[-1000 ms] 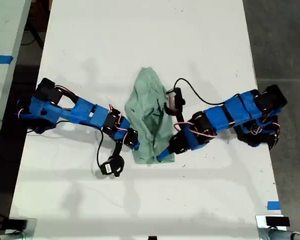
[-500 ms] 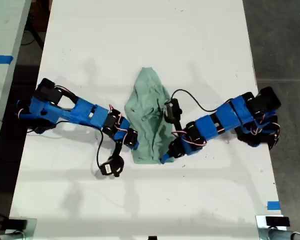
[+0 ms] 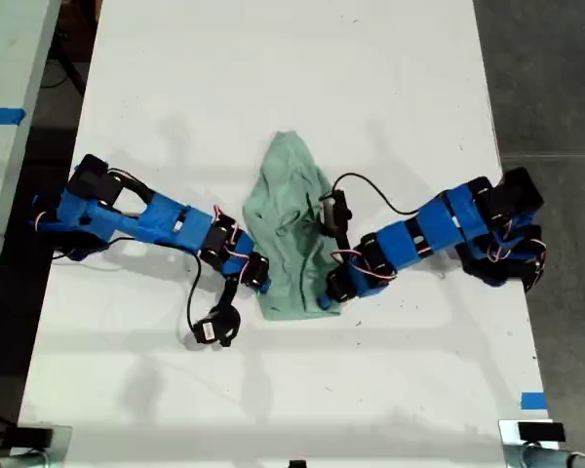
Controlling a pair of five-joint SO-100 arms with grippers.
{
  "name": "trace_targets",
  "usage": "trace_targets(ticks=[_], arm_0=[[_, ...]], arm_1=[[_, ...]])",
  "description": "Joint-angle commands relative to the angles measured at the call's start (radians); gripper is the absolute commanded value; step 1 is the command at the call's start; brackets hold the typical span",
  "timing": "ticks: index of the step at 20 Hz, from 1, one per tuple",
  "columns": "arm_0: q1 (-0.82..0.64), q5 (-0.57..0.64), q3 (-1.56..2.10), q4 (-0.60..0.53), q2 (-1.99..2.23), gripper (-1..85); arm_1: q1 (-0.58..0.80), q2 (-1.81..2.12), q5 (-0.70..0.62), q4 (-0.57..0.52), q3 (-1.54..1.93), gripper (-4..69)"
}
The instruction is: Fold t shirt
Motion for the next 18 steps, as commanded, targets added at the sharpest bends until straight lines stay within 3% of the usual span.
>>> trace_targets(ticks=[1, 10, 18], arm_0=[[0.028, 0.011, -0.074, 0.018, 0.005, -0.1], [0.048, 0.095, -0.272, 0.051, 0.110, -0.1], [-0.193, 0.161, -0.175, 0.247, 0.299, -0.1]], arm_1=[[0.018, 0.040, -0.014, -0.002, -0.003, 1.8], [0.038, 0.051, -0.100, 0.242, -0.495, 1.8], [0.331, 0.155, -0.360, 0.249, -0.540, 1.7]])
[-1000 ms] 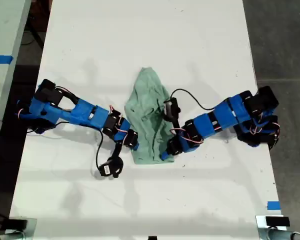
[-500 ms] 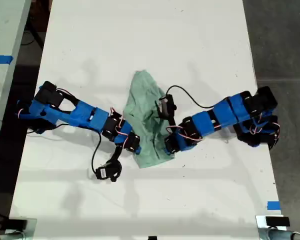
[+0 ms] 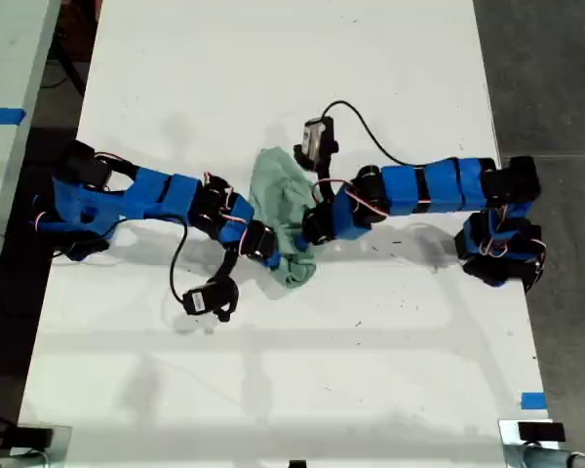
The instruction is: Fold t shirt
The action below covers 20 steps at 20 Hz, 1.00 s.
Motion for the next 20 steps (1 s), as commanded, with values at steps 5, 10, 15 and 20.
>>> trace_targets(ticks=[5, 10, 15, 20], arm_0=[[-0.314, 0.112, 0.126, 0.067, 0.249, -0.1], [-0.497, 0.163, 0.275, 0.052, 0.345, -0.1], [-0.658, 0.258, 0.367, 0.003, 0.310, -0.1], [-0.802, 0.370, 0.350, -0.005, 0.198, 21.3]], arm_1=[[0.259, 0.123, -0.218, -0.021, -0.075, 1.8], [0.393, 0.123, -0.353, -0.123, -0.025, 1.8], [0.520, 0.049, -0.465, -0.210, -0.017, 1.8], [0.673, -0.114, -0.528, -0.199, -0.040, 11.8]])
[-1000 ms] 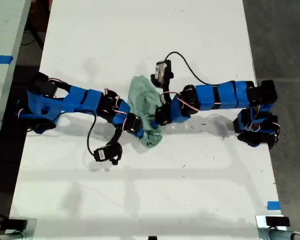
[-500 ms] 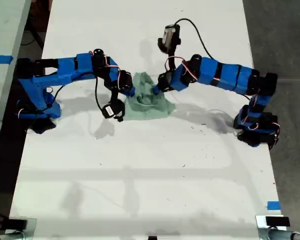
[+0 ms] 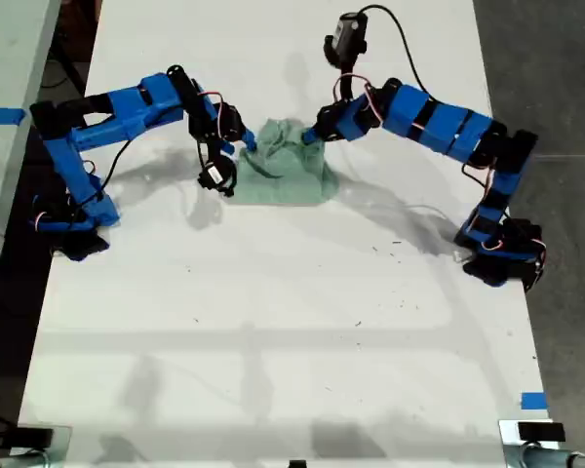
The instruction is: Fold t shirt
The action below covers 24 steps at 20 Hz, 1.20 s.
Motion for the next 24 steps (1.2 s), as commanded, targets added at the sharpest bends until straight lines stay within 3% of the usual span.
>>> trace_targets(ticks=[1, 3, 4, 5, 8, 11, 14, 16, 18, 20, 21, 23, 24], arm_0=[[-0.071, 0.041, -0.031, -0.009, -0.038, 21.4], [-0.095, 0.052, -0.037, -0.009, -0.091, 21.4], [-0.098, 0.052, -0.037, -0.009, -0.109, 21.5], [-0.098, 0.052, -0.037, -0.009, -0.120, 21.5], [-0.094, 0.040, -0.035, 0.012, -0.091, 21.3], [-0.120, -0.015, 0.005, 0.107, 0.092, 20.6], [-0.124, -0.066, 0.074, 0.285, 0.336, 20.3], [-0.063, -0.104, 0.253, 0.313, 0.589, 19.9], [0.081, -0.250, 0.491, 0.308, 0.888, 18.3], [0.354, -0.502, 0.750, 0.202, 1.253, 13.3], [0.471, -0.589, 0.893, 0.107, 1.419, 10.6], [0.549, -0.611, 1.186, -0.069, 1.657, 8.0], [0.535, -0.611, 1.304, -0.103, 1.756, 6.6]], arm_1=[[0.087, -0.083, -0.035, 0.006, -0.060, 11.3], [0.129, -0.176, -0.048, 0.046, -0.103, 18.2], [0.137, -0.193, -0.048, 0.054, -0.103, 36.2], [0.137, -0.198, -0.063, 0.060, -0.103, 44.1], [0.132, -0.181, -0.080, 0.147, -0.140, 47.2], [0.120, -0.052, -0.061, 0.282, -0.156, 47.2], [0.126, 0.129, 0.058, 0.615, -0.120, 44.8], [0.078, 0.434, 0.137, 0.604, 0.216, 39.8], [-0.043, 0.764, 0.259, 0.583, 0.563, 35.0], [-0.179, 1.111, 0.356, 0.588, 0.857, 25.8], [-0.262, 1.241, 0.428, 0.604, 0.965, 24.8], [-0.463, 1.445, 0.591, 0.569, 1.175, 13.4], [-0.543, 1.546, 0.652, 0.518, 1.293, 1.1]])
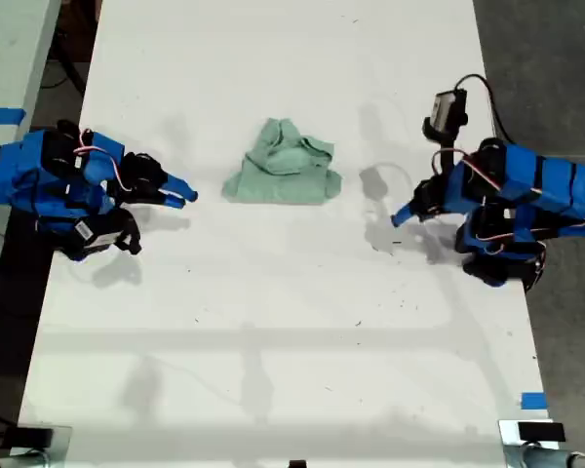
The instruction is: Fold t shirt
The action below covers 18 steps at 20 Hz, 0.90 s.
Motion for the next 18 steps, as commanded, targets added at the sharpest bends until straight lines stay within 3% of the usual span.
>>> trace_targets(ticks=[1, 3, 4, 7, 10, 18], arm_0=[[0.021, -0.034, 0.316, -0.118, 0.330, 4.7], [0.003, -0.031, 0.483, -0.135, 0.505, 2.5], [-0.017, -0.021, 0.528, -0.149, 0.489, 2.3], [-0.037, 0.025, 0.526, -0.101, 0.495, 1.5], [-0.037, 0.018, 0.529, -0.101, 0.495, 5.8], [-0.117, 0.020, 0.529, -0.100, 0.495, 5.8]], arm_1=[[-0.199, 0.322, 0.149, -0.127, 0.298, 0.0], [-0.265, 0.578, 0.160, -0.207, 0.541, 0.1], [-0.268, 0.785, 0.149, -0.190, 0.652, 0.9], [-0.249, 0.787, 0.077, -0.268, 0.755, 1.5], [-0.219, 0.784, -0.187, -0.295, 0.779, 4.2], [-0.198, 0.784, -0.241, -0.299, 0.782, 3.9]])
